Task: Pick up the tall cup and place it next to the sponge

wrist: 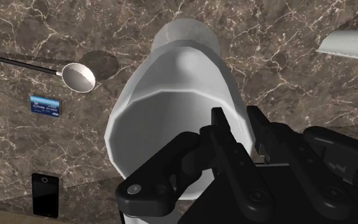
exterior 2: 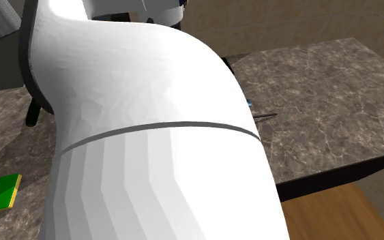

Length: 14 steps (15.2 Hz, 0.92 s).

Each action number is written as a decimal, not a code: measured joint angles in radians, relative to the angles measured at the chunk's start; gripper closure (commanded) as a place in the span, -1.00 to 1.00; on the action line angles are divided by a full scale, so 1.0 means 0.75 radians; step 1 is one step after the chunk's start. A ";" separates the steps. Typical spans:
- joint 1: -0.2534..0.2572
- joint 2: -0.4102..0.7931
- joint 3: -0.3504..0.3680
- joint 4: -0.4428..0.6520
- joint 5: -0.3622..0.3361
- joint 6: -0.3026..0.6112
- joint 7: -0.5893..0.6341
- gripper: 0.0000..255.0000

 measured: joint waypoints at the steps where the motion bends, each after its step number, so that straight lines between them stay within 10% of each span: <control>1: 0.001 0.007 0.001 0.027 0.002 -0.020 -0.001 1.00; 14: 0.110 0.009 0.232 0.040 0.088 -0.057 0.335 1.00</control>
